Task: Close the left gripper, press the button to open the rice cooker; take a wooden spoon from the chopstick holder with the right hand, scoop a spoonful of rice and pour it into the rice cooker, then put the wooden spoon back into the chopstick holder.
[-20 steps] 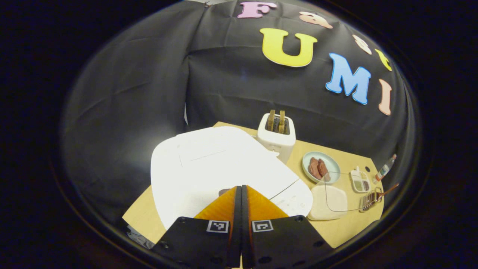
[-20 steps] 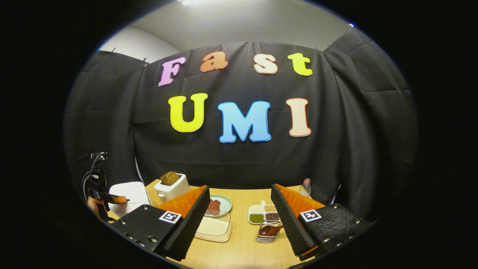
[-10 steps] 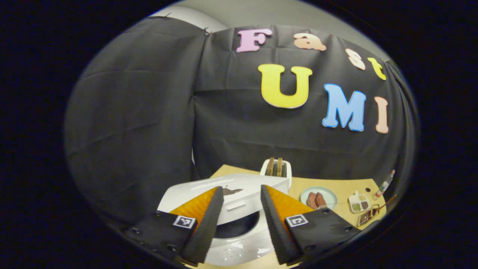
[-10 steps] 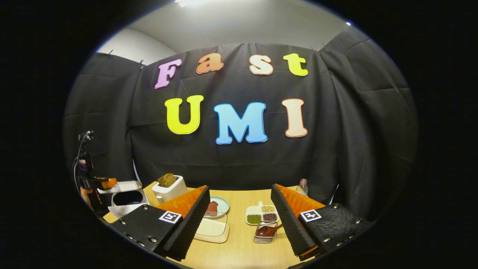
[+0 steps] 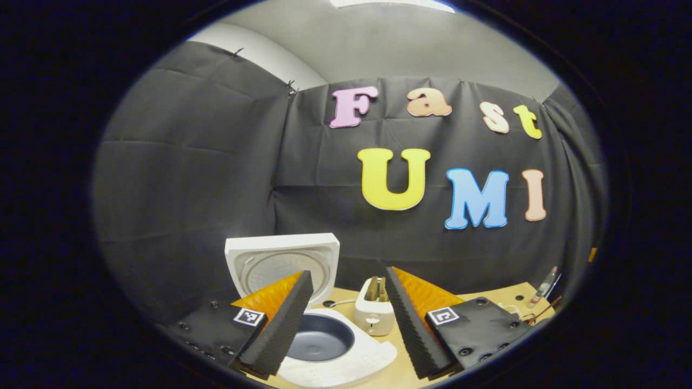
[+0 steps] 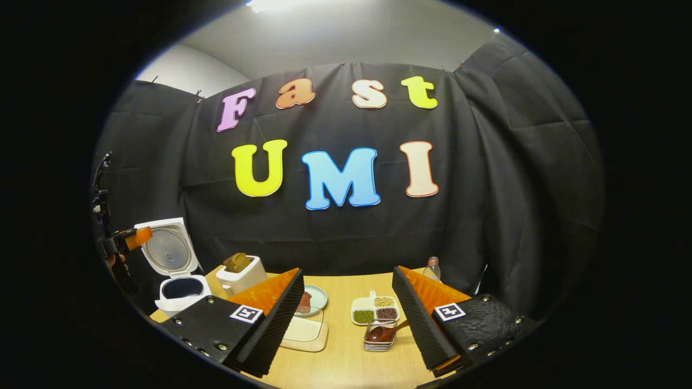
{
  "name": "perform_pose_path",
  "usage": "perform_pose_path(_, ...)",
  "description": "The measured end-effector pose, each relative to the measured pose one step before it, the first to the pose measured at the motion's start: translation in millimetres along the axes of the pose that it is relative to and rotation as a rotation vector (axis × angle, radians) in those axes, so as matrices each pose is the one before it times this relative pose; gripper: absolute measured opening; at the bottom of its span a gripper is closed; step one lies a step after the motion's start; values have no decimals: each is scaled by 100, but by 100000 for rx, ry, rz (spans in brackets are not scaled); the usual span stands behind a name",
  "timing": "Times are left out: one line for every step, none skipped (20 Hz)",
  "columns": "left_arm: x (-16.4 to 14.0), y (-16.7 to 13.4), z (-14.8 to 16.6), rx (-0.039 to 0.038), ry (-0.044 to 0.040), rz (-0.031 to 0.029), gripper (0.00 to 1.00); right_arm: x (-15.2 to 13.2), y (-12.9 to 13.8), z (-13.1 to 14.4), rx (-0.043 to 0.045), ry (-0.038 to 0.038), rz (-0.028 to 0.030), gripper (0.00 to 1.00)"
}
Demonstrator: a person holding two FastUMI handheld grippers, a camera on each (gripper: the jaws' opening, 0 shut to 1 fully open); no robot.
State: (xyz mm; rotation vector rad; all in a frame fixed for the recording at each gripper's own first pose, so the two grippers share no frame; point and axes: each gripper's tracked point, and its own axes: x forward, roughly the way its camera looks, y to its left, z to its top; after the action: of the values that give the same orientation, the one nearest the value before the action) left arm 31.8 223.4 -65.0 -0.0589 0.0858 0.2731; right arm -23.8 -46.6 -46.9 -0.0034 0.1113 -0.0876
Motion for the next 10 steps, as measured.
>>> perform_pose_path(-700,-1020,1001,-578,-2759,-1699,94,170,-469,-143,1085,40,-498,100)
perform_pose_path(-721,-977,930,-617,-2727,-1722,95,134,-626,-150,948,75,-838,100)
perform_pose_path(-528,-909,764,-146,-2328,-1075,94,223,-782,-149,676,148,-1064,100)
perform_pose_path(-260,-986,487,87,-1961,-1751,96,185,-744,-187,599,148,-1137,99)
perform_pose_path(-408,-694,362,709,-1798,-403,96,188,-683,-223,208,146,-1258,99)
perform_pose_path(-355,-499,602,1097,-2002,396,96,214,-731,-234,-232,428,-1006,99)
perform_pose_path(-424,-586,533,540,-2031,-66,96,330,-571,-423,-578,711,-675,99)
perform_pose_path(-322,-578,645,323,-2231,-241,96,315,-595,-415,-615,804,-772,99)
perform_pose_path(-363,-682,445,-215,-1050,-677,95,396,-476,-323,280,866,-234,99)
perform_pose_path(-10,-1000,-107,-381,111,-1383,94,413,-323,-383,777,950,169,99)
